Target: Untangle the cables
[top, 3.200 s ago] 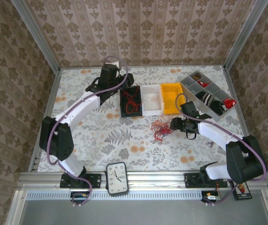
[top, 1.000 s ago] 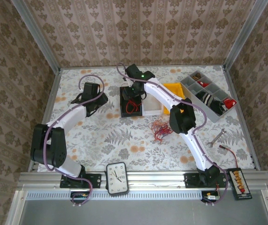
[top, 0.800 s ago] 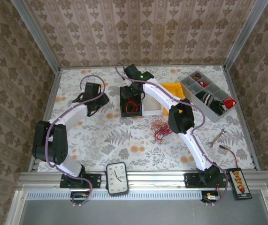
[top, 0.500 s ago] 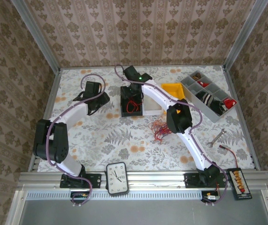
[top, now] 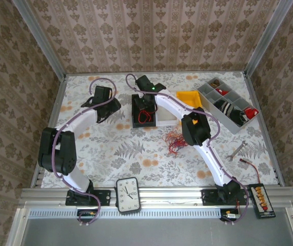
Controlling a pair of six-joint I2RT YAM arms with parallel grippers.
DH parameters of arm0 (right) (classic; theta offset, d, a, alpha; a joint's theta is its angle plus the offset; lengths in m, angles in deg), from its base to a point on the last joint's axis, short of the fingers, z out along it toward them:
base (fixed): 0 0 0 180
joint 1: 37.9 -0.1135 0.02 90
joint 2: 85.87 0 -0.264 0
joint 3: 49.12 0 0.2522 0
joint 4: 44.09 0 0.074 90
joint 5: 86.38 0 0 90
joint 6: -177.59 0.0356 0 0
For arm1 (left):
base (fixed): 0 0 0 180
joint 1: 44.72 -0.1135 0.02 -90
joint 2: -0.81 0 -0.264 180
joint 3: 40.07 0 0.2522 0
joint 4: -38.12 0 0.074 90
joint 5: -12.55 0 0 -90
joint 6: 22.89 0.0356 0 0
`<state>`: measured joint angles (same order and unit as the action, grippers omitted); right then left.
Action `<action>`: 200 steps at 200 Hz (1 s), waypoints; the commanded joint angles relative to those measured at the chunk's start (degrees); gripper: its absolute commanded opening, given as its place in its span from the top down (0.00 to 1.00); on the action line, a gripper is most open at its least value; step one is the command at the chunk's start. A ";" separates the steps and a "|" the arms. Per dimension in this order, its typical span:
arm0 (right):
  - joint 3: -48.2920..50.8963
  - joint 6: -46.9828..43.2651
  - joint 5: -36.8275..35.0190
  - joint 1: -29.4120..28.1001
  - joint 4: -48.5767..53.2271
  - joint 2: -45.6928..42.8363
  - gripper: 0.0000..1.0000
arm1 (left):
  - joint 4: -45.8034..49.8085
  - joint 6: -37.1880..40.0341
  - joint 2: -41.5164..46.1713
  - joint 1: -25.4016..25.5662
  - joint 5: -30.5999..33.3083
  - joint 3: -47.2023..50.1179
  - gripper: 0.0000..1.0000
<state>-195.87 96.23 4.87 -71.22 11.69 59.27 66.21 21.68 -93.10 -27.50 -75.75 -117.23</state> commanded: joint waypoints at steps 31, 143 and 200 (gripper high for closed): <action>9.24 -0.91 3.61 -0.17 -7.30 -15.59 1.00 | 1.26 1.77 1.65 0.47 0.58 -1.32 0.47; 21.43 6.15 25.32 1.31 -13.22 -24.74 1.00 | 1.01 2.77 2.75 1.16 0.17 -0.09 0.47; 21.84 18.51 31.96 2.70 -25.29 -18.70 1.00 | 1.23 3.11 2.59 1.16 0.40 -0.19 0.47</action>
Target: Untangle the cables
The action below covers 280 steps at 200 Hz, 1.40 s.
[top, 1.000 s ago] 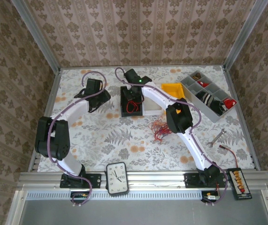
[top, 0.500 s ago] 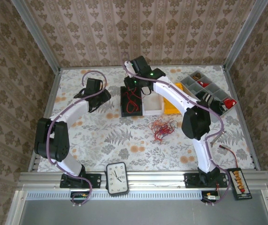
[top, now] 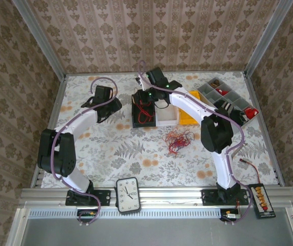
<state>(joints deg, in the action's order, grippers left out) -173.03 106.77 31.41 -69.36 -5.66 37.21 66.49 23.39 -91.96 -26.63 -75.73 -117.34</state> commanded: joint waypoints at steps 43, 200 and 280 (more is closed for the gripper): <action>-1.83 18.47 6.25 1.67 -19.30 7.35 1.00 | -0.55 2.40 1.67 0.35 -1.87 0.52 0.48; 5.06 17.54 0.24 2.15 -17.12 2.09 1.00 | -19.34 16.80 10.82 9.86 -24.74 12.60 0.47; 17.78 29.17 6.51 4.04 -31.18 -5.02 1.00 | -22.41 14.51 6.99 9.89 -16.02 10.74 0.49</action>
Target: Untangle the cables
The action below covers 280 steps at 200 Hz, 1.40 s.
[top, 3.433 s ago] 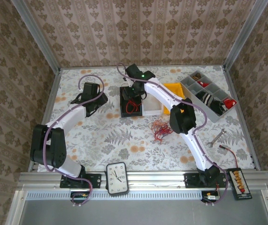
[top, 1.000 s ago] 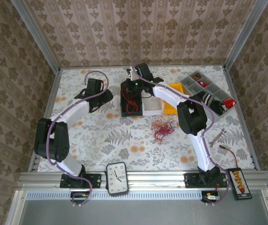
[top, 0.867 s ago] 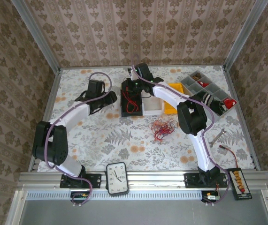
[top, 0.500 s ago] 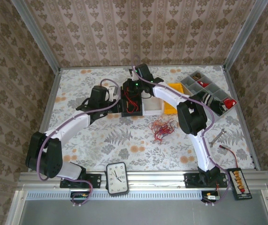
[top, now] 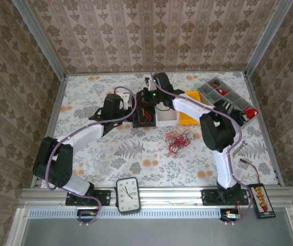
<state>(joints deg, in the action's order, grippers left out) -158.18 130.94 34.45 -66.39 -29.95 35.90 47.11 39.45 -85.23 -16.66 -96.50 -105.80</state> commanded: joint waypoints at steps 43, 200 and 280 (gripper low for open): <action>6.22 4.59 4.95 1.07 -6.79 -6.14 1.00 | -13.07 -5.47 -0.57 -0.04 1.36 0.78 0.49; 9.17 12.37 7.43 2.74 -15.07 -7.93 1.00 | -12.94 -4.33 -0.33 0.35 -4.33 1.63 0.53; 10.58 12.78 7.58 2.74 -15.89 -9.36 1.00 | -16.59 -6.15 -4.49 0.42 -5.26 -0.95 0.59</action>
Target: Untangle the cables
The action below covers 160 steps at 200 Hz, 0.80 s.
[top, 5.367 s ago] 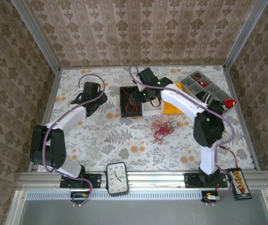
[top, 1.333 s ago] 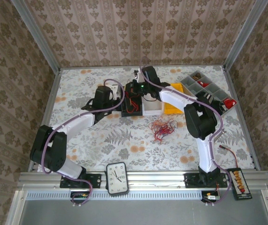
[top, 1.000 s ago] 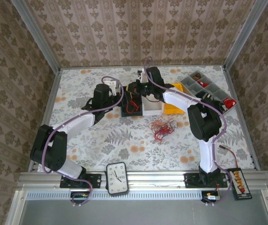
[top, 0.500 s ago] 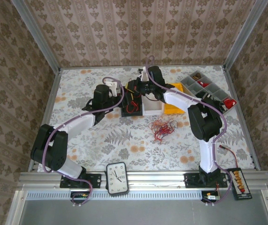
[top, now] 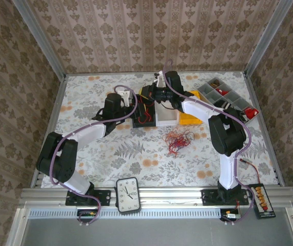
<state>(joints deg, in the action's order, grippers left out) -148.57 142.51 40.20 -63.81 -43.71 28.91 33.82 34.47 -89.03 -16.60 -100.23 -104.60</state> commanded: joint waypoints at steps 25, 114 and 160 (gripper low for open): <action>1.24 1.30 1.83 0.16 -2.26 -2.36 1.00 | -4.51 -1.72 -0.94 0.36 -1.47 -1.79 0.60; 2.96 2.54 1.92 0.16 -3.70 -2.26 0.94 | 1.45 -1.76 0.99 0.49 6.18 -2.93 0.99; 7.04 3.17 -0.88 1.30 -4.70 -4.63 0.48 | 20.53 1.53 3.47 0.45 16.66 -9.07 1.00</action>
<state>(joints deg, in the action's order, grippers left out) -143.85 145.57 40.44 -63.55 -46.91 28.25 43.44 33.37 -88.36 -16.25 -89.28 -109.49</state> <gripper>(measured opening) 0.487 0.049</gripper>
